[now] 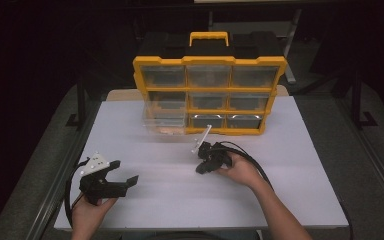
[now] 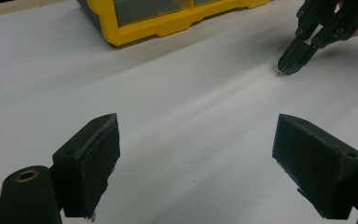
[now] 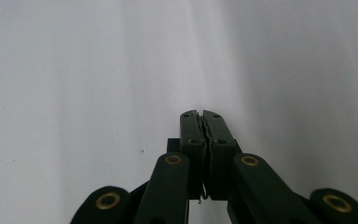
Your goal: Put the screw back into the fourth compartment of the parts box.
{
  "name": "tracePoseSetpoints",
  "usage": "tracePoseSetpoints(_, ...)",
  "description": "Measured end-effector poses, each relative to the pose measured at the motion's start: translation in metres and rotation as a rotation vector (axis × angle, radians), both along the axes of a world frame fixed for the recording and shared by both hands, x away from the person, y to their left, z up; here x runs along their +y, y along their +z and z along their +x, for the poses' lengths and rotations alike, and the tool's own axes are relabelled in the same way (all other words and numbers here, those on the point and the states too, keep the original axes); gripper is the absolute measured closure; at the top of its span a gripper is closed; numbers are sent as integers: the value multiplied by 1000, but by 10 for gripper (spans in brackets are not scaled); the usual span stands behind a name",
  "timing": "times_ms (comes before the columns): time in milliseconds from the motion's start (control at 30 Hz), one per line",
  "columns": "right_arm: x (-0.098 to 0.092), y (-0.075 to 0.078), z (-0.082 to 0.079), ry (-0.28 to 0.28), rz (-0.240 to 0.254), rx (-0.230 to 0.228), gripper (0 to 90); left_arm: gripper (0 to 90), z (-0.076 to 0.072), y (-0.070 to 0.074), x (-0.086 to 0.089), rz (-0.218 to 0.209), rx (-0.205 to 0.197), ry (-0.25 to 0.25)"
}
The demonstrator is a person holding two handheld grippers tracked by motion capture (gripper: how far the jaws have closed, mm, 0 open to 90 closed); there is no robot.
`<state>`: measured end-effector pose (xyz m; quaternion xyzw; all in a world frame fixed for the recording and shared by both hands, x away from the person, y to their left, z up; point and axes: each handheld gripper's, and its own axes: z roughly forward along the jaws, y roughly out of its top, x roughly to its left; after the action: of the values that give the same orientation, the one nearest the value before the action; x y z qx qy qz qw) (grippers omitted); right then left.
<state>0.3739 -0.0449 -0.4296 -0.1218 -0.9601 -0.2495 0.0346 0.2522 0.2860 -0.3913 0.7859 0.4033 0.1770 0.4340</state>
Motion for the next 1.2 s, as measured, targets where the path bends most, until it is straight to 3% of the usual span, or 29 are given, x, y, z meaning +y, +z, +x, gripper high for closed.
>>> tracePoseSetpoints(67,-1,0,1,2,-3,5,870,146,0,1,0,6,4,-1)
tracePoseSetpoints(133,-3,3,-1,-28,-22,41,870,146,-1,1,1,11,4,-1)
tracePoseSetpoints(200,-6,5,2,-13,-4,7,870,146,0,1,1,5,-2,-1)
tracePoseSetpoints(233,-8,8,1,-27,-1,24,870,146,0,0,1,6,-2,-1)
tracePoseSetpoints(367,-16,15,5,-31,49,7,870,146,0,1,1,7,1,0)
tracePoseSetpoints(467,-24,24,6,-54,80,19,870,146,0,0,0,5,-3,0)
tracePoseSetpoints(667,-28,43,7,-55,111,17,870,146,0,0,-1,-1,-3,1)
tracePoseSetpoints(1000,-33,77,14,-65,118,-1,869,146,0,1,1,-1,-1,4)
tracePoseSetpoints(1067,-35,84,14,-82,118,13,869,146,-1,1,1,6,-3,2)
tracePoseSetpoints(1200,-35,97,16,-58,134,-18,869,146,0,1,1,2,-3,4)
